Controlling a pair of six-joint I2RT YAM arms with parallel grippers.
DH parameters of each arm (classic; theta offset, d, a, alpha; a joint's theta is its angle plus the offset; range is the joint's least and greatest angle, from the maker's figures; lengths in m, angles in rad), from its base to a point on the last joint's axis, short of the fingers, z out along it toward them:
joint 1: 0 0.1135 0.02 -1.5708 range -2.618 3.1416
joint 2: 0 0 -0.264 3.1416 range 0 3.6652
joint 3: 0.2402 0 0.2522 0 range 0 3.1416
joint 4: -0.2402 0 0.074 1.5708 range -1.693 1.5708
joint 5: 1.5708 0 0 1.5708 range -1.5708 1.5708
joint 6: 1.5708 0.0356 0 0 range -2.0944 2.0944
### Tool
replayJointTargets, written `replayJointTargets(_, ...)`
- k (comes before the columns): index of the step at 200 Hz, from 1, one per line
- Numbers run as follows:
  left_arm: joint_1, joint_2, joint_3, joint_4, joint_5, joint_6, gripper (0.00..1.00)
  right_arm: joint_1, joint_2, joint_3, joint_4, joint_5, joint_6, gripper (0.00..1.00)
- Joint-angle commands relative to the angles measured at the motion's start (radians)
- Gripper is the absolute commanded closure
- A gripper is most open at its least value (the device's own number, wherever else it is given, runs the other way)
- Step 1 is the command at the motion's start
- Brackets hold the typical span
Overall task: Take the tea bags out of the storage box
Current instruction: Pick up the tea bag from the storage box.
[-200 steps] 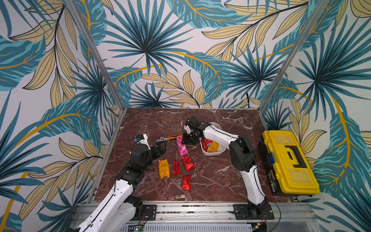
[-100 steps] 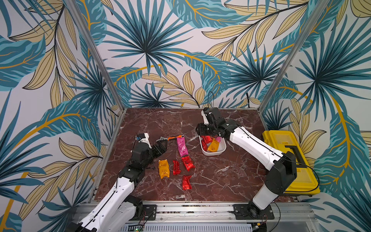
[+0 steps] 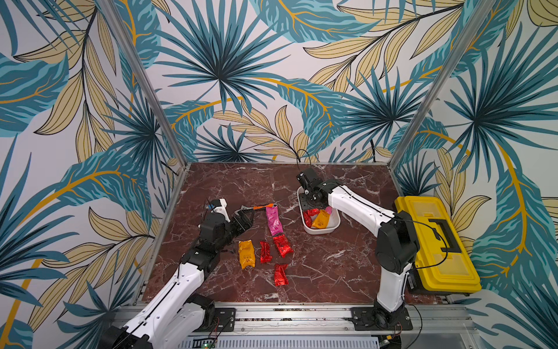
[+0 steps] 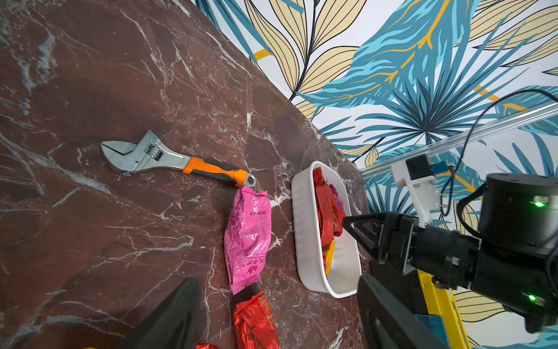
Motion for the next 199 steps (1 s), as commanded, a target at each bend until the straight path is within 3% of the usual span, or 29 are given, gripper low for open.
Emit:
replayJointTargets(1,0.005,-0.016,-0.006,-0.002,0.008,0.023,0.14,0.006,0.043,0.046,-0.055,0.057,-0.037,0.48)
replayJointTargets(78,0.005,0.003,-0.017,0.017,0.023,0.014,0.14,0.006,0.164,0.109,-0.089,0.05,-0.041,0.5)
replayJointTargets(122,0.005,0.023,-0.018,0.035,0.032,0.007,0.15,0.006,0.205,0.122,-0.099,0.078,-0.043,0.56)
replayJointTargets(171,0.005,0.025,-0.015,0.07,0.043,-0.02,0.15,0.013,0.174,0.107,-0.101,0.058,-0.044,0.84)
replayJointTargets(199,0.004,0.04,-0.012,0.087,0.062,-0.028,0.15,0.016,0.106,0.086,-0.101,0.038,-0.039,0.93)
